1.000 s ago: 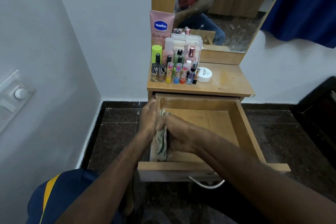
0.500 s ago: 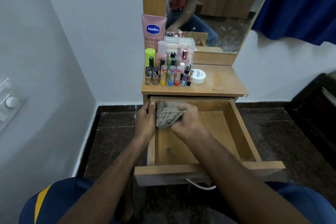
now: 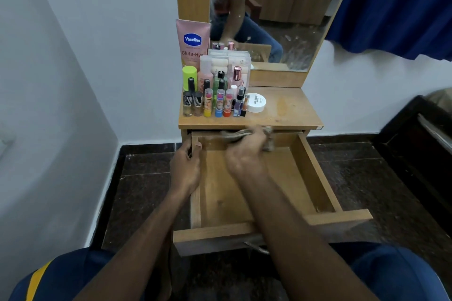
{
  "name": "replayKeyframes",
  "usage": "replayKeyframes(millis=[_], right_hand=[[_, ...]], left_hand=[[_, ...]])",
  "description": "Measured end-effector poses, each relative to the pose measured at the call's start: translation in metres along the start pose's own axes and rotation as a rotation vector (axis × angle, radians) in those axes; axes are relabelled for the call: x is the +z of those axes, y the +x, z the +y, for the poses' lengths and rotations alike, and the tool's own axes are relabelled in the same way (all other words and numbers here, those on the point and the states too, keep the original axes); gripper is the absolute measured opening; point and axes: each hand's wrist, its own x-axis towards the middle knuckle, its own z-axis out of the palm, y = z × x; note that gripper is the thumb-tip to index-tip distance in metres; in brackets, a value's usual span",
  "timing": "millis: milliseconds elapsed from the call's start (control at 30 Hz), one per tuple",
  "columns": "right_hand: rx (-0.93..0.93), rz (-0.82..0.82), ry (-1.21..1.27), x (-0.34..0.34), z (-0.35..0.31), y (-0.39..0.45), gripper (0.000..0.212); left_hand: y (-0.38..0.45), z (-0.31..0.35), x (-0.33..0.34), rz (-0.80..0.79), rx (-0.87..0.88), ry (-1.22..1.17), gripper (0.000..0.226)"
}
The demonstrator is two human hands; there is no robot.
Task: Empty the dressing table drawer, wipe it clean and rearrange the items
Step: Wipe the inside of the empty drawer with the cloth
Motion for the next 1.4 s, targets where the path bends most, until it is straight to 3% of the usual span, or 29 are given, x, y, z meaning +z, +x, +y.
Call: replayKeyframes(millis=[67, 133, 267, 400, 567, 700, 767, 833, 900, 1000, 1133, 1233, 1300, 1400], right_hand=[[0.141, -0.153, -0.078, 0.002, 0.030, -0.014, 0.017], [0.195, -0.200, -0.113, -0.001, 0.031, -0.017, 0.040], [0.069, 0.056, -0.027, -0.011, -0.028, 0.009, 0.059], [-0.071, 0.178, 0.027, -0.023, -0.057, 0.019, 0.042], [0.157, -0.023, -0.092, 0.002, 0.005, -0.011, 0.044], [0.255, -0.179, -0.488, 0.015, 0.036, -0.021, 0.024], [0.255, -0.305, -0.820, 0.015, 0.026, -0.029, 0.017], [0.200, -0.446, -1.222, 0.019, 0.008, -0.035, 0.021], [0.147, -0.520, -1.361, 0.026, -0.006, -0.030, 0.021], [0.150, -0.401, -1.147, 0.022, -0.006, -0.022, 0.016], [0.244, -0.185, -0.570, 0.001, -0.010, -0.024, 0.035], [0.172, -0.066, -0.280, -0.006, -0.037, -0.012, 0.045], [0.131, 0.014, -0.211, -0.010, -0.045, -0.010, 0.033], [0.100, 0.045, -0.343, -0.008, -0.029, -0.017, 0.027]], left_hand=[[0.002, 0.000, 0.000, 0.017, 0.023, 0.038, 0.029], [0.004, -0.001, -0.001, 0.015, 0.040, 0.067, 0.031], [0.001, -0.001, -0.004, -0.016, 0.023, 0.033, 0.031], [-0.002, 0.001, -0.003, -0.019, 0.017, 0.023, 0.032], [-0.005, 0.005, -0.002, 0.015, 0.014, 0.055, 0.038], [-0.001, 0.003, -0.003, 0.016, -0.029, 0.061, 0.032], [-0.001, 0.002, -0.002, 0.010, -0.039, 0.062, 0.032], [-0.002, 0.001, -0.003, 0.010, -0.038, 0.059, 0.032], [-0.002, 0.000, -0.003, 0.009, -0.028, 0.065, 0.036], [-0.002, 0.001, -0.004, -0.001, -0.007, 0.098, 0.039], [-0.003, 0.006, -0.004, 0.005, 0.017, 0.108, 0.034], [-0.002, 0.004, -0.005, 0.016, 0.052, 0.112, 0.030], [-0.003, 0.004, -0.005, 0.016, 0.065, 0.115, 0.031], [-0.001, 0.002, -0.005, 0.029, 0.100, 0.156, 0.036]])
